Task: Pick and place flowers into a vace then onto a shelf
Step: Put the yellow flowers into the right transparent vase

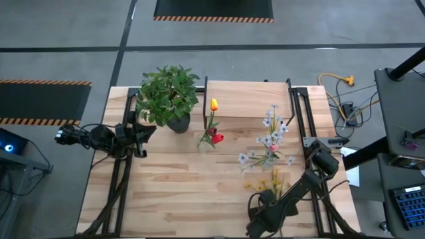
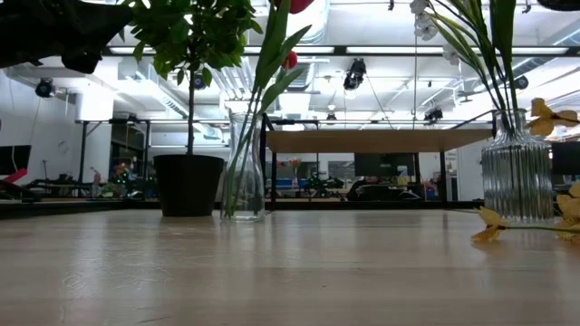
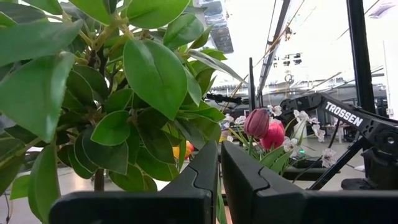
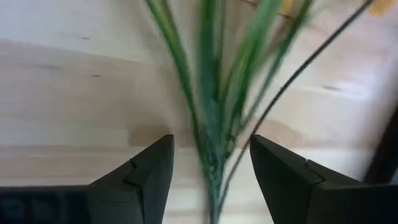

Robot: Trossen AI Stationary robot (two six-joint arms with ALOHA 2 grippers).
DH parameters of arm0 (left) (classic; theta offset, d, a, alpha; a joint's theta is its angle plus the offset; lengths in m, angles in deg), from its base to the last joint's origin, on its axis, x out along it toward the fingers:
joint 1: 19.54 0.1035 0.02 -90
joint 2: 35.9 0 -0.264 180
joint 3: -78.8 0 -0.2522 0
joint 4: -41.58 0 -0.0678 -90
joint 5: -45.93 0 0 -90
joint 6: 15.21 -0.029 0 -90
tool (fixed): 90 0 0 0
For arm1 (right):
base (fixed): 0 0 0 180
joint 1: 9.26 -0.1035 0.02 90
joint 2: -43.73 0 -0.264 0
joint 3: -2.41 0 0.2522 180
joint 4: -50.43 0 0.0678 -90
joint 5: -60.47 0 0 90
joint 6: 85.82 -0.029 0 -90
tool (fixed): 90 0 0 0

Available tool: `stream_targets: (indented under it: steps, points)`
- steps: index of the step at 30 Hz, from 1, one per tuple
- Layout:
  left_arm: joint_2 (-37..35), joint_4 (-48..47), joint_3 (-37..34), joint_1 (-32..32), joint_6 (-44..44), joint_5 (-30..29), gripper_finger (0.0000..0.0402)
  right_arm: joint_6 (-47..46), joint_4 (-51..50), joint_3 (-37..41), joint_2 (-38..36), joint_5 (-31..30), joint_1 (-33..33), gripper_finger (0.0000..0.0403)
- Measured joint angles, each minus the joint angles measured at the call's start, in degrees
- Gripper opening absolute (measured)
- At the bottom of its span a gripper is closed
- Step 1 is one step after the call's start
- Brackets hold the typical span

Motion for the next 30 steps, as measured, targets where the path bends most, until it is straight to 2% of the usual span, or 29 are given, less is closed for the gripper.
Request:
stream_targets:
  steps: [3, 11, 16, 22, 30]
  points:
    - [0.00, 0.00, 0.00, 0.02, 0.00, -0.01, 0.0004, 2.02, 0.33, 0.43, 0.00, -2.98, -0.13, 0.0205]
    - [0.00, 0.00, 0.02, 0.02, 0.00, -0.02, 0.0004, 5.55, 1.89, 3.19, -0.48, -2.48, -0.22, 0.0205]
    - [0.01, 0.00, 0.02, 0.02, 0.00, -0.02, 0.0004, 8.31, 7.87, 7.12, -0.99, -2.06, -0.14, 0.0192]
    - [0.02, 0.00, 0.07, 0.02, 0.34, -0.02, 0.0004, 7.81, 11.56, 8.95, -1.18, -0.01, -0.47, 0.0145]
    - [0.00, -0.04, -0.08, 0.02, 2.93, -0.02, 0.0004, 8.81, 12.79, 8.30, -1.18, -0.34, -0.62, 0.0047]
